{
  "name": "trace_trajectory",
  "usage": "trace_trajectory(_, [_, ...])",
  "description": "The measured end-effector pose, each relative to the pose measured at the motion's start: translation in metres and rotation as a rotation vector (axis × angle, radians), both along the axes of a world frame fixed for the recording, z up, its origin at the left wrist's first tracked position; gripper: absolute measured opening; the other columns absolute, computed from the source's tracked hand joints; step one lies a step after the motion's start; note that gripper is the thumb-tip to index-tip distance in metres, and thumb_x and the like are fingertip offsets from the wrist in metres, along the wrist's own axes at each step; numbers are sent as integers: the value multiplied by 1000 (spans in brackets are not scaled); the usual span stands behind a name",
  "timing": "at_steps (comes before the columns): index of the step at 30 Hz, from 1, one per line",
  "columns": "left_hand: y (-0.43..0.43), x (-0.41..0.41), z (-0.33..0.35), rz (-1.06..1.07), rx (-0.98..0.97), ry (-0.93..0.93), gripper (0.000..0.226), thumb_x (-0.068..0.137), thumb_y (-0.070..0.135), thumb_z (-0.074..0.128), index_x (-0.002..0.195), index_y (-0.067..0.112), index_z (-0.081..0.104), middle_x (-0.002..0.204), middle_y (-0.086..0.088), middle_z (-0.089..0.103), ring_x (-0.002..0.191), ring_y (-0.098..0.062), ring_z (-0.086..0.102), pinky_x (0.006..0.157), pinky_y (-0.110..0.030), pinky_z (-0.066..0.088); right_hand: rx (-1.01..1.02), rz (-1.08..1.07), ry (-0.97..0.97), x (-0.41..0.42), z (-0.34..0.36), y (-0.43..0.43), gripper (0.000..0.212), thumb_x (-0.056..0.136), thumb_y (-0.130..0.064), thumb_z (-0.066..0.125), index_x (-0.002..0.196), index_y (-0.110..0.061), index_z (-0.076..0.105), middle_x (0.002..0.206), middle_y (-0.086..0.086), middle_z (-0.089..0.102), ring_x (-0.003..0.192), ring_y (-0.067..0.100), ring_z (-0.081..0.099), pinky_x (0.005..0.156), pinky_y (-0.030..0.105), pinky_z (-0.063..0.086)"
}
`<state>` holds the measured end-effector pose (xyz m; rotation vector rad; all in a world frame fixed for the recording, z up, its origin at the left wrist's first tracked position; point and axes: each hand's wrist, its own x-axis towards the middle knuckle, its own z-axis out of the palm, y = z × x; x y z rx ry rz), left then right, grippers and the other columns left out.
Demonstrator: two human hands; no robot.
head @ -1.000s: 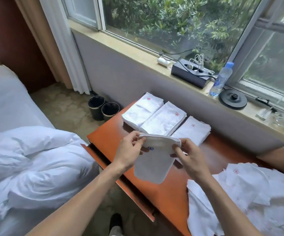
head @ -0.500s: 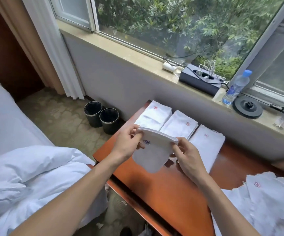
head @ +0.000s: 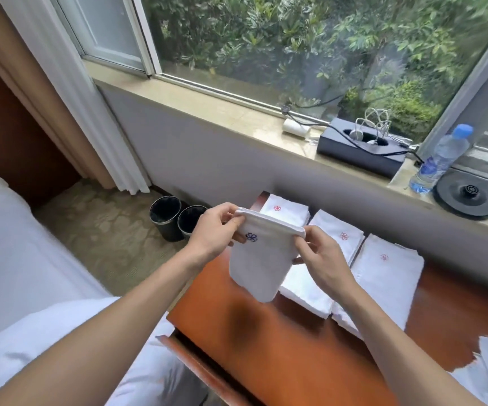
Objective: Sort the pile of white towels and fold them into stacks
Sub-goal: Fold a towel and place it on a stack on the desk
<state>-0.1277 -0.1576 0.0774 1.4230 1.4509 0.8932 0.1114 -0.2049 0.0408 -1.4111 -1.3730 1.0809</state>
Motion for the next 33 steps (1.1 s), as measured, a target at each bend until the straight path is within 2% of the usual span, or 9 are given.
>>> trace_trajectory(4, [63, -2, -19, -68, -37, -14, 15, 102, 23, 62, 90, 28, 69, 88, -3, 78, 72, -23, 78, 59, -30, 50, -63, -40, -61, -5, -13, 50, 20, 107, -29, 52, 102, -13, 63, 100, 3, 70, 92, 19, 70, 71, 30, 63])
trace_trajectory(9, [136, 3, -37, -182, -230, -189, 7, 101, 21, 65, 98, 15, 68, 92, -3, 78, 84, -25, 79, 63, -30, 59, -82, -222, -71, -8, -32, 100, 24, 110, -28, 45, 103, -6, 51, 96, 20, 56, 87, 29, 61, 66, 42, 65])
trace_trajectory(14, [194, 15, -61, -261, -295, -179, 11, 103, 20, 64, 92, 16, 64, 90, -9, 77, 84, -26, 78, 67, -32, 57, -106, -328, -51, -6, -60, 147, 17, 110, -24, 47, 102, -10, 53, 90, 16, 50, 81, 20, 56, 66, 41, 64])
trace_trajectory(17, [223, 33, -84, -212, -324, -190, 9, 103, 15, 61, 95, 15, 63, 93, -8, 73, 83, -24, 76, 75, -37, 55, -116, -385, -46, 3, -80, 176, 12, 108, -20, 50, 100, -14, 55, 84, -4, 56, 80, 18, 57, 69, 36, 64])
trace_trajectory(19, [238, 42, -100, -170, -341, -193, 10, 103, 11, 61, 94, 16, 62, 97, -8, 70, 88, -26, 75, 77, -39, 54, -147, -417, -29, 4, -95, 193, 7, 107, -20, 51, 103, -21, 57, 97, 7, 65, 91, 29, 65, 77, 41, 63])
trace_trajectory(22, [250, 49, -124, -123, -391, -191, 9, 103, 10, 61, 94, 14, 62, 97, -5, 69, 88, -24, 75, 73, -34, 54, -190, -484, -8, 1, -121, 202, 10, 104, -22, 56, 108, -30, 54, 105, 6, 69, 97, 22, 69, 88, 50, 60])
trace_trajectory(25, [258, 57, -147, -91, -417, -187, 8, 102, 10, 62, 94, 13, 64, 89, 1, 66, 72, -9, 71, 68, -27, 54, -214, -532, -22, 6, -143, 207, 13, 100, -22, 59, 103, -30, 48, 100, 3, 66, 92, 22, 68, 88, 55, 58])
trace_trajectory(30, [278, 72, -174, -58, -429, -150, 6, 102, 14, 64, 102, 9, 67, 87, 1, 67, 61, -2, 69, 63, -26, 55, -248, -511, -133, 14, -170, 224, 18, 98, -6, 51, 88, -21, 48, 84, -5, 55, 80, 18, 56, 90, 58, 55])
trace_trajectory(33, [295, 80, -187, -60, -405, -121, 8, 101, 15, 64, 99, 9, 68, 94, -6, 72, 71, -11, 76, 62, -29, 55, -258, -478, -133, 11, -179, 238, 29, 97, 5, 43, 95, -18, 61, 98, -5, 63, 99, 19, 63, 103, 47, 53])
